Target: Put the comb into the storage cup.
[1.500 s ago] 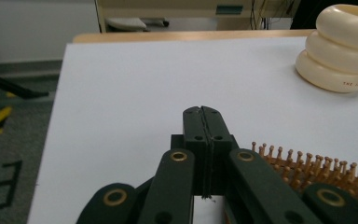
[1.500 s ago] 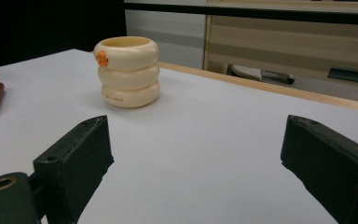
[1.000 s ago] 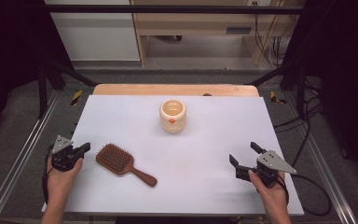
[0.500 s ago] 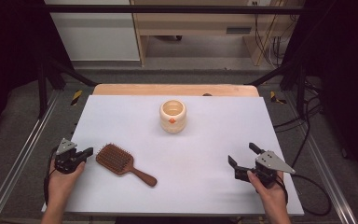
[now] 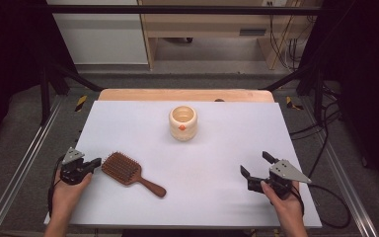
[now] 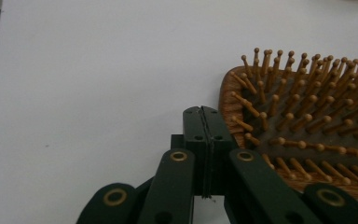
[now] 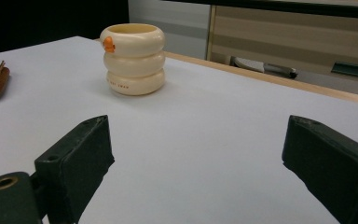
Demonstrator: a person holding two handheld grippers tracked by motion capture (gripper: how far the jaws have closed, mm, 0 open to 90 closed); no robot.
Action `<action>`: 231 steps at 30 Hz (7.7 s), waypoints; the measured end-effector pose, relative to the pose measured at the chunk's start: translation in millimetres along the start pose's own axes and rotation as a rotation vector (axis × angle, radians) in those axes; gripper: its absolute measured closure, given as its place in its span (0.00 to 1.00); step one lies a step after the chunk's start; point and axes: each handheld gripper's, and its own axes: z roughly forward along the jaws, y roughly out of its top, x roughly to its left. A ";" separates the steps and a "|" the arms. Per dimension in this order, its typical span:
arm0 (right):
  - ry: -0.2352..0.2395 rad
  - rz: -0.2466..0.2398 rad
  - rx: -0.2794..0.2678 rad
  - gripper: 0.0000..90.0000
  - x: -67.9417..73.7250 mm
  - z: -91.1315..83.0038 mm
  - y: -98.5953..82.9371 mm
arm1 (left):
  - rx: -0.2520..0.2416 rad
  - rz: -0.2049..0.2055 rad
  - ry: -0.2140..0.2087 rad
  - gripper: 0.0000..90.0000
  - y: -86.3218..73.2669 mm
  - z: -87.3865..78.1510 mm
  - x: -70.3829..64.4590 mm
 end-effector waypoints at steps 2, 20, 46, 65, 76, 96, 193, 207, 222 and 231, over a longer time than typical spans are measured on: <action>0.001 0.000 0.000 0.09 0.0 -0.1 0.1 | 0.013 0.010 -0.001 1.00 0.3 0.6 -1.2; 0.011 -0.008 0.004 0.09 1.8 0.6 0.8 | 0.038 0.019 0.006 1.00 -0.2 -1.5 -5.7; 0.022 -0.011 0.019 0.09 4.6 1.9 1.4 | 0.104 0.142 -0.106 1.00 10.2 11.7 -58.9; 0.099 -0.013 0.113 0.07 26.5 11.6 4.7 | 0.118 0.230 -0.166 1.00 19.2 24.9 -107.6; 0.176 -0.036 0.172 0.08 55.6 20.0 13.7 | 0.116 0.268 -0.192 1.00 22.8 31.6 -132.3; 0.283 -0.075 0.313 0.09 76.2 25.7 18.5 | 0.101 0.318 -0.253 1.00 26.9 43.9 -177.5; 0.392 -0.364 0.937 0.80 98.9 79.9 20.6 | -0.393 0.163 0.028 0.03 21.1 -10.3 -116.1; 0.384 -0.354 0.915 0.81 99.3 76.7 20.0 | -0.391 0.169 0.010 0.03 22.1 -10.1 -120.4; 0.359 -0.260 0.644 0.81 84.6 65.8 27.4 | -0.431 0.112 -0.153 0.04 37.5 -20.7 -139.7; 0.338 -0.212 0.454 0.81 81.7 59.4 37.9 | -0.447 0.063 -0.325 0.04 56.8 -18.9 -180.3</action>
